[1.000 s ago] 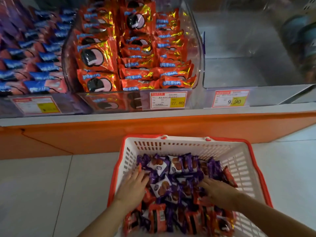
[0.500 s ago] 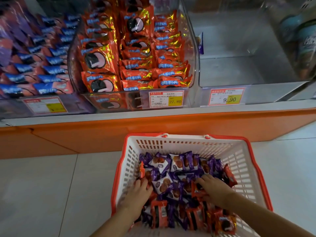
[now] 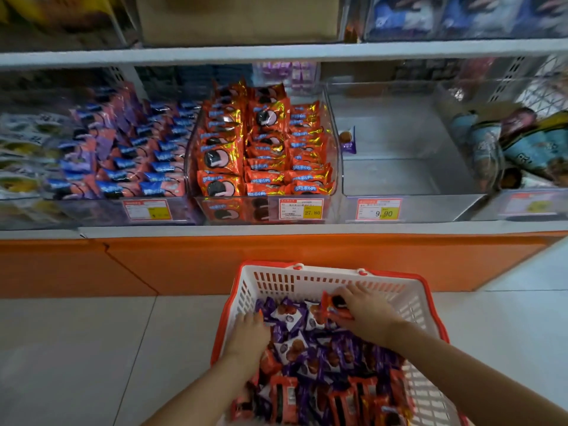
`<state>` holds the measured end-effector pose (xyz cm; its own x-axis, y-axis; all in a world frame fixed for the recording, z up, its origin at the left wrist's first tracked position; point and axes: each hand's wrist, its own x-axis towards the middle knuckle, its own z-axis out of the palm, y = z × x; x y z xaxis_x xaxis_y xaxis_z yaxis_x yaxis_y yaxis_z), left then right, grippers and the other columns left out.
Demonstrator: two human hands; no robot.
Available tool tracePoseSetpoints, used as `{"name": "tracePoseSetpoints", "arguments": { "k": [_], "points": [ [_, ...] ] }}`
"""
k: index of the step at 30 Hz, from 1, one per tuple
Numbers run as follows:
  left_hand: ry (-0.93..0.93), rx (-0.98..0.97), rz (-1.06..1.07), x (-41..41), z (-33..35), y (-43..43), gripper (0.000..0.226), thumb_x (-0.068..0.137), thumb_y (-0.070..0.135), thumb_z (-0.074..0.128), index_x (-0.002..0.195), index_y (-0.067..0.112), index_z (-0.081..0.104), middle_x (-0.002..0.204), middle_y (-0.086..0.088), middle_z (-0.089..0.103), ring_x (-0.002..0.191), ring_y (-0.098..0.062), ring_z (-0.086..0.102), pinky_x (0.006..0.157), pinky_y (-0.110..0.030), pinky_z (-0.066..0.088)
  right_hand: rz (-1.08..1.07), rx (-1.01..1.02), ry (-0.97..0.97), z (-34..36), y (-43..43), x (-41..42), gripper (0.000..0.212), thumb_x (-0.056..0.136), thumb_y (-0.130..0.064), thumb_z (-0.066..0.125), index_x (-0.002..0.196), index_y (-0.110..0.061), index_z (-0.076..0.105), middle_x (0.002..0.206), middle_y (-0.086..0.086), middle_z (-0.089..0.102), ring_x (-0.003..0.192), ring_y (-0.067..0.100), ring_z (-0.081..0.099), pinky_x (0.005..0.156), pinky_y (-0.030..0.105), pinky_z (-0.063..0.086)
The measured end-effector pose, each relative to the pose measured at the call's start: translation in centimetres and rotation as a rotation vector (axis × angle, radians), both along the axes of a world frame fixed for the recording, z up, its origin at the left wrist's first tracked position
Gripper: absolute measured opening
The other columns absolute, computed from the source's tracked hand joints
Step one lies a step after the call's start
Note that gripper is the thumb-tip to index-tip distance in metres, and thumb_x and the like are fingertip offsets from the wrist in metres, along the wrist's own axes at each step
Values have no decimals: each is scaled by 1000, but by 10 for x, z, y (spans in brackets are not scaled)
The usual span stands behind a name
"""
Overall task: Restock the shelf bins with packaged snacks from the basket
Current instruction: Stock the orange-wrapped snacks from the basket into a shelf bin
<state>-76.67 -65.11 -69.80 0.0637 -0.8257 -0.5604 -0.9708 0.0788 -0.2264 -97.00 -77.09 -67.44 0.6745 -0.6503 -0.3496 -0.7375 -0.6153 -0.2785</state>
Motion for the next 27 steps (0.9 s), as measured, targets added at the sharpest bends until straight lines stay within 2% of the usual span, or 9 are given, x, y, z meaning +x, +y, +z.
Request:
{"name": "tracePoseSetpoints", "arguments": {
  "k": [2,5,8,11,16,20,22,24,27],
  "points": [
    [142,-149,94,7,23,-8,55,89,1,51,141,9,34,143,-15,34,128,-33,38,102,-41,35,-44,-20,-61,18,0,7,53,92,-50,49,137,-24,36,140,-2,42,128,17,40,105,33,39],
    [407,-369,244,14,53,-13,54,90,15,59,138,20,37,136,-4,44,121,-24,46,92,-34,44,-90,-60,-191,43,4,16,49,91,-47,55,132,-25,40,134,-4,48,122,15,44,102,29,39],
    [665,-563,401,18,83,-15,40,83,26,71,116,23,48,117,4,57,102,-14,58,78,-21,49,-144,-21,-314,63,12,24,43,90,-45,57,127,-30,41,129,-8,52,116,14,45,99,30,41],
    [967,-683,622,20,112,-12,34,78,19,77,97,21,49,89,7,63,77,-9,60,60,-8,42,-249,87,-497,83,23,34,46,87,-49,59,123,-27,43,119,-10,54,111,11,51,96,30,47],
    [1311,-742,869,17,146,8,28,79,8,74,95,22,55,87,-3,68,81,-18,67,69,-24,51,-359,265,-729,107,42,48,55,79,-34,74,124,-23,43,118,-11,56,110,9,56,95,30,50],
    [1474,-755,981,13,157,25,30,81,6,71,103,23,58,94,-2,68,86,-15,66,60,-13,48,-299,198,-755,111,56,54,57,74,-26,80,117,-30,43,111,-16,52,106,1,51,82,6,43],
    [1522,-770,1038,11,161,30,32,83,10,72,109,20,57,99,-2,67,88,-13,65,59,-10,48,-299,172,-773,113,61,55,58,74,-29,80,118,-29,44,109,-17,52,101,-1,51,75,1,41],
    [1563,-789,1082,11,163,33,31,83,14,72,111,17,58,100,-2,67,88,-13,66,60,-12,49,-319,212,-801,114,64,56,54,76,-32,77,120,-28,44,106,-20,54,98,-4,54,78,4,44],
    [1682,-737,1066,8,166,35,28,85,15,69,112,13,61,98,-3,71,89,-16,69,72,-21,53,-367,351,-855,112,64,59,51,78,-34,74,121,-27,46,110,-14,60,104,4,59,90,24,52]
  ]
}}
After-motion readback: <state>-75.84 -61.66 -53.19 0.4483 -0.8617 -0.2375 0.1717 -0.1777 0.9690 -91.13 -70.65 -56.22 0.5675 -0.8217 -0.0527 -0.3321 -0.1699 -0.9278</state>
